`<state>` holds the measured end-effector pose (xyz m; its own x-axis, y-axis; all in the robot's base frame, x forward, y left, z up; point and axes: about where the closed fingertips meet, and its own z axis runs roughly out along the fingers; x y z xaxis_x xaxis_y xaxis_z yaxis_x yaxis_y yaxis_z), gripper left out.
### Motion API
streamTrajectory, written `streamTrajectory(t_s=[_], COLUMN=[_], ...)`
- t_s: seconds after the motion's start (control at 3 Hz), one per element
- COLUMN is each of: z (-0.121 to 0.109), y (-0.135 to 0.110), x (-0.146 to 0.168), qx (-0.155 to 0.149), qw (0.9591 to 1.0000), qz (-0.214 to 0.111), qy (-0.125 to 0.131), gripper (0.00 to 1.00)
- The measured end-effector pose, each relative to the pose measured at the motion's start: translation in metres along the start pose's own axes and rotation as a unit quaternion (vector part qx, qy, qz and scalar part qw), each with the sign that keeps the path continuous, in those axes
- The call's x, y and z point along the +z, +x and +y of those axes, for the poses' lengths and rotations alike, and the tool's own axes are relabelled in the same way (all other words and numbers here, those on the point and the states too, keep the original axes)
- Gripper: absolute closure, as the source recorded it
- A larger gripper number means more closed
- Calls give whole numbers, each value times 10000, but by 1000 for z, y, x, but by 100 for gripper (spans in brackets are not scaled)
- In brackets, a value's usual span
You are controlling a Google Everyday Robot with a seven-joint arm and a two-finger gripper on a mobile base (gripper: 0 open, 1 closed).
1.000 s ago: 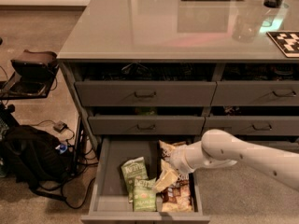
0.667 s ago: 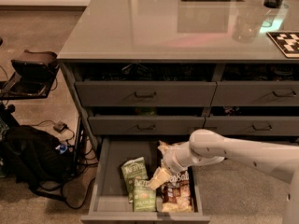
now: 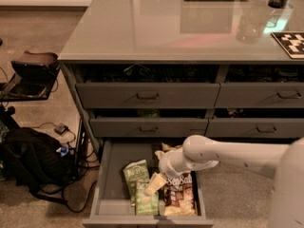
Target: Pick green jalapeno chip bag from bottom drawer and place on counter
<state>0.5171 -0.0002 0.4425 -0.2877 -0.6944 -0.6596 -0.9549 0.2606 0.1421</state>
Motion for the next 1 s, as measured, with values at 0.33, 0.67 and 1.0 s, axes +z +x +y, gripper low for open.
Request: streamTrajectory(t_s=[0.33,0.67,1.0], z=[-10,-21,-21], y=[15,38,57], x=[50,100,145], qx=[-66,-69,31], qw=[9997,9990,9992], qz=[204,362,345], qy=[82,237,189], gripper=[0,0,0])
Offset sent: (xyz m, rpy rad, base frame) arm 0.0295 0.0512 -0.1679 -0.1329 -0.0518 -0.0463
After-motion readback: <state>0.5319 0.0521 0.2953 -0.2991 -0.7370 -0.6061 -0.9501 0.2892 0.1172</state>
